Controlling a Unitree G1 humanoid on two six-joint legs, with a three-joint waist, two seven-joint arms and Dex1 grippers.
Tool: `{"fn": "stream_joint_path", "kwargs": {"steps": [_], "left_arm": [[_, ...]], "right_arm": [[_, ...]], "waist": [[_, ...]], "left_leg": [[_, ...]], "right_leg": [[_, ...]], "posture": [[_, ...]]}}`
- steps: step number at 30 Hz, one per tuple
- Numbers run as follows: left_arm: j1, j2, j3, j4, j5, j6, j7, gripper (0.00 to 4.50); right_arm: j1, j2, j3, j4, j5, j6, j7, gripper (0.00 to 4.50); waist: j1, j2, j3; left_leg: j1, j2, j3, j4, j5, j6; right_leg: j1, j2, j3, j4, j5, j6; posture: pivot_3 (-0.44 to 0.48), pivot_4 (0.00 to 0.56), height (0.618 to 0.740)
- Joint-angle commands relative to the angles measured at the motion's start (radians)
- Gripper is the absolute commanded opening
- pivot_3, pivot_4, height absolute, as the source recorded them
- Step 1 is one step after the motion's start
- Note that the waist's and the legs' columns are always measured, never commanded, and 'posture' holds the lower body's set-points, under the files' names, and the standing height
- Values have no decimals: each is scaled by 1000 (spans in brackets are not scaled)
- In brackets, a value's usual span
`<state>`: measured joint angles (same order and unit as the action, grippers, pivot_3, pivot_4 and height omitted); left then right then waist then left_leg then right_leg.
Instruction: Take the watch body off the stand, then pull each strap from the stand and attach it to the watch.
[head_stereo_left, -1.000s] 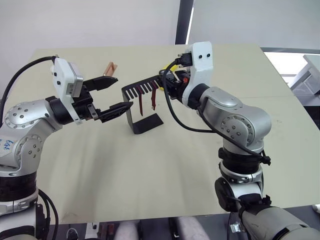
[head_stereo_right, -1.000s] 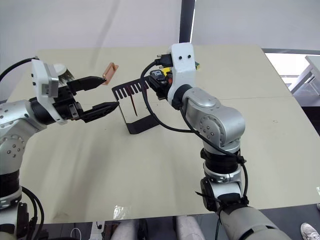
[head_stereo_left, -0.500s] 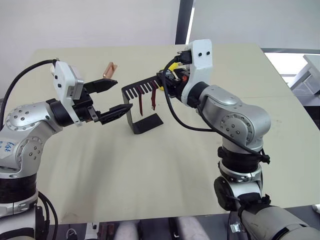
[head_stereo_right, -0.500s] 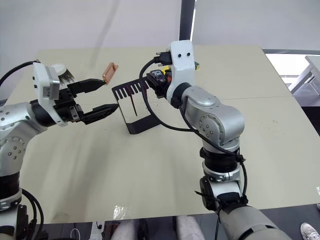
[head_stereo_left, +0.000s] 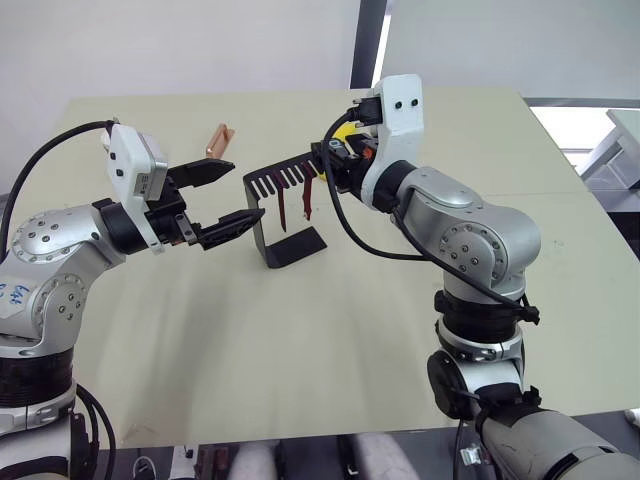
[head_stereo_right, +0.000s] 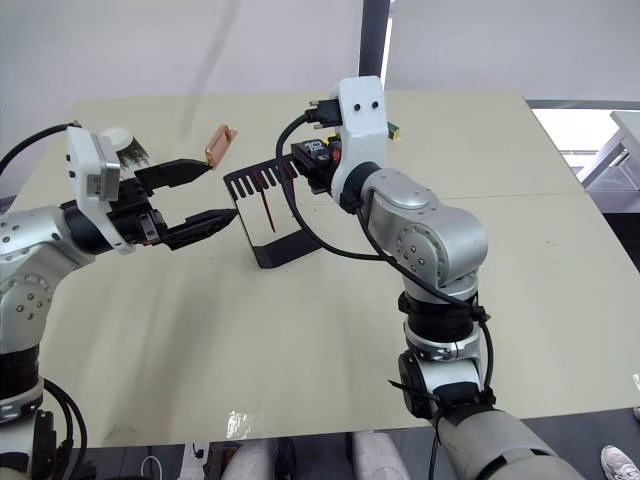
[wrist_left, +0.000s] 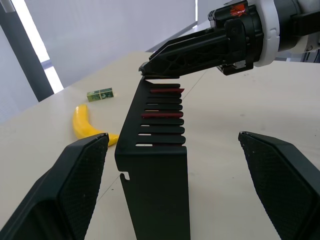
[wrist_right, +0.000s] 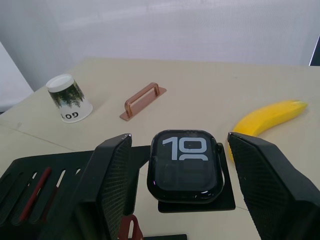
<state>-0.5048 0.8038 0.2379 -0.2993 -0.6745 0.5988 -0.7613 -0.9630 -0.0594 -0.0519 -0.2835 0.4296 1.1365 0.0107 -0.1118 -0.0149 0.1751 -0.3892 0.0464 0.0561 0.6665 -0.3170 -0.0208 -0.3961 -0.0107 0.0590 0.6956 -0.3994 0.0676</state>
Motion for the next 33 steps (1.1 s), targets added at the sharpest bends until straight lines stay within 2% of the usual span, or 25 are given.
{"fn": "stream_joint_path", "kwargs": {"steps": [1, 15, 18, 20, 33], "left_arm": [[-11, 6, 40, -23, -1, -22, 4, 4500], [-13, 6, 40, -24, 2, -21, 7, 4500], [-13, 6, 41, -25, 2, -21, 8, 4500], [-13, 6, 41, -24, 2, -22, 8, 4500], [-21, 2, 37, -27, -2, -19, 10, 4500]], "right_arm": [[-20, -2, -5, -17, 3, -9, 14, 3260], [-9, -7, -3, -17, 4, -1, 15, 3260], [-8, -6, -2, -20, 4, 1, 14, 2455], [-9, -6, -2, -22, 5, 2, 14, 1737], [-38, -16, -31, -50, 31, 19, 29, 1737]], "waist": [[0, 0, 0], [0, 0, 0], [0, 0, 0], [0, 0, 0], [0, 0, 0]], "left_leg": [[0, 0, 0, 0, 0, 0], [0, 0, 0, 0, 0, 0], [0, 0, 0, 0, 0, 0], [0, 0, 0, 0, 0, 0], [0, 0, 0, 0, 0, 0]], "right_leg": [[0, 0, 0, 0, 0, 0], [0, 0, 0, 0, 0, 0], [0, 0, 0, 0, 0, 0], [0, 0, 0, 0, 0, 0], [0, 0, 0, 0, 0, 0]], "posture": [[0, 150, 740], [0, 150, 740], [0, 150, 740], [0, 150, 740], [0, 150, 740]]}}
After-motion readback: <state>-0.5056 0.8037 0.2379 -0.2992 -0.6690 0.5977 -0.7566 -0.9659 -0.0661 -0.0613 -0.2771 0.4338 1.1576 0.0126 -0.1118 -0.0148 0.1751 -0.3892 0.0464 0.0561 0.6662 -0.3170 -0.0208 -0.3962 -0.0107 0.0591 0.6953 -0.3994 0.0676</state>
